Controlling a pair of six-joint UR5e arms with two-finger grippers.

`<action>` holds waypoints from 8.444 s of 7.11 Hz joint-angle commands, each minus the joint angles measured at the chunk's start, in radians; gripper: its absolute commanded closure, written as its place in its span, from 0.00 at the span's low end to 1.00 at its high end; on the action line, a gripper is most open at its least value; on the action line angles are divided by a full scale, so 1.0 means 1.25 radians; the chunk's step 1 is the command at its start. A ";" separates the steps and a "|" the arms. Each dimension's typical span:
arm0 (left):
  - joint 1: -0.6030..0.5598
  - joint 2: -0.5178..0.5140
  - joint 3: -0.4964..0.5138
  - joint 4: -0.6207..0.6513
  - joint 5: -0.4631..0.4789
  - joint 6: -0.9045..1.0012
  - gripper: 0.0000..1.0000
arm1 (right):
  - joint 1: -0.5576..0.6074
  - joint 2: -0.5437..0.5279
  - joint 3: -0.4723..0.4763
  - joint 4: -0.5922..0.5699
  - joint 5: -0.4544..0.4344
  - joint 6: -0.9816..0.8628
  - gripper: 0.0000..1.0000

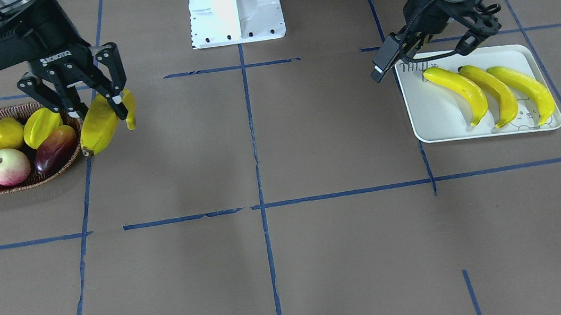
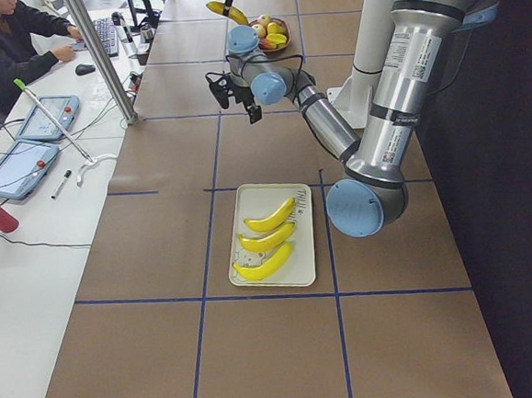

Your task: Transfer all bananas from basket to plate

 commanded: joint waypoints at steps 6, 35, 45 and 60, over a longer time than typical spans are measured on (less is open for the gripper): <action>0.035 -0.161 0.191 -0.364 0.001 -0.656 0.00 | -0.265 0.102 -0.066 0.194 -0.562 0.040 1.00; 0.109 -0.213 0.367 -0.668 0.102 -0.748 1.00 | -0.278 -0.003 0.182 0.103 -0.419 0.017 0.00; 0.072 0.139 0.151 -0.437 0.176 0.145 1.00 | 0.208 -0.082 0.177 -0.278 0.243 -0.243 0.00; 0.193 0.405 0.197 -0.436 0.595 0.474 0.00 | 0.234 -0.127 0.144 -0.277 0.294 -0.303 0.00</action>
